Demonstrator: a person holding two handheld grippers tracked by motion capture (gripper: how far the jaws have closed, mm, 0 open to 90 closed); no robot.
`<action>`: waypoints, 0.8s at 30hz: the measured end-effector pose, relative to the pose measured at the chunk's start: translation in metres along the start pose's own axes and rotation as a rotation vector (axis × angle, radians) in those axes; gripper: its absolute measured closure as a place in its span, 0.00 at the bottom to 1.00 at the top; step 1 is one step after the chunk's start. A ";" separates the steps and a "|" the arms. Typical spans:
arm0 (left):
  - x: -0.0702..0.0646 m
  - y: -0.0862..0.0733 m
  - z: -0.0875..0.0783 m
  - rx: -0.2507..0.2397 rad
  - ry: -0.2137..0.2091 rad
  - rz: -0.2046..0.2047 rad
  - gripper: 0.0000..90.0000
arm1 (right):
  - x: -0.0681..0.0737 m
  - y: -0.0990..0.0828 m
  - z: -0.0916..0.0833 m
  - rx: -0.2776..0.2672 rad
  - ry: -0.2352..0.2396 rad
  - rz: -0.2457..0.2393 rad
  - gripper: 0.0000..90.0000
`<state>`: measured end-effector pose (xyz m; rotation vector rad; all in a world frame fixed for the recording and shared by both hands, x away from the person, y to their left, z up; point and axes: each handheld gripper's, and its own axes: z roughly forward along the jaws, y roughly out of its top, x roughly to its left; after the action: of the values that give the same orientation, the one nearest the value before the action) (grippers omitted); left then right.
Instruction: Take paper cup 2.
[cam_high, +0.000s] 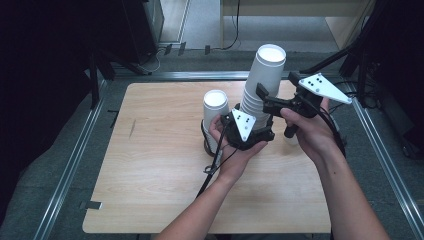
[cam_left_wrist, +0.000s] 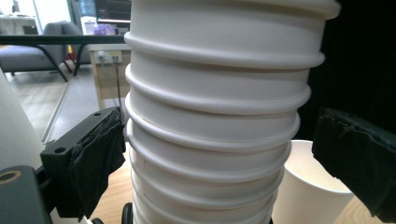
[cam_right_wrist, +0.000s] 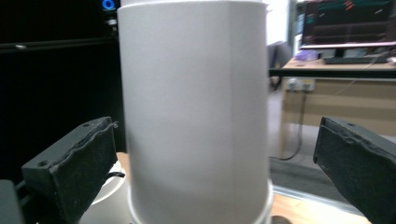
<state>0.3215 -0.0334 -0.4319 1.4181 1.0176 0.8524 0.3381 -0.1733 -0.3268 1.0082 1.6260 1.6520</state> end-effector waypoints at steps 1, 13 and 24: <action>0.000 0.000 0.000 0.000 0.000 0.000 0.03 | 0.000 0.000 0.000 0.000 0.000 0.000 0.00; -0.002 0.002 0.002 -0.008 0.021 0.016 0.09 | 0.001 0.000 0.016 0.041 0.028 0.001 0.00; -0.004 0.001 0.006 0.028 0.045 -0.003 0.03 | 0.001 -0.003 0.022 0.050 0.025 0.009 0.10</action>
<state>0.3252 -0.0394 -0.4313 1.4267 1.0694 0.8743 0.3558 -0.1609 -0.3306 1.0254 1.6889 1.6429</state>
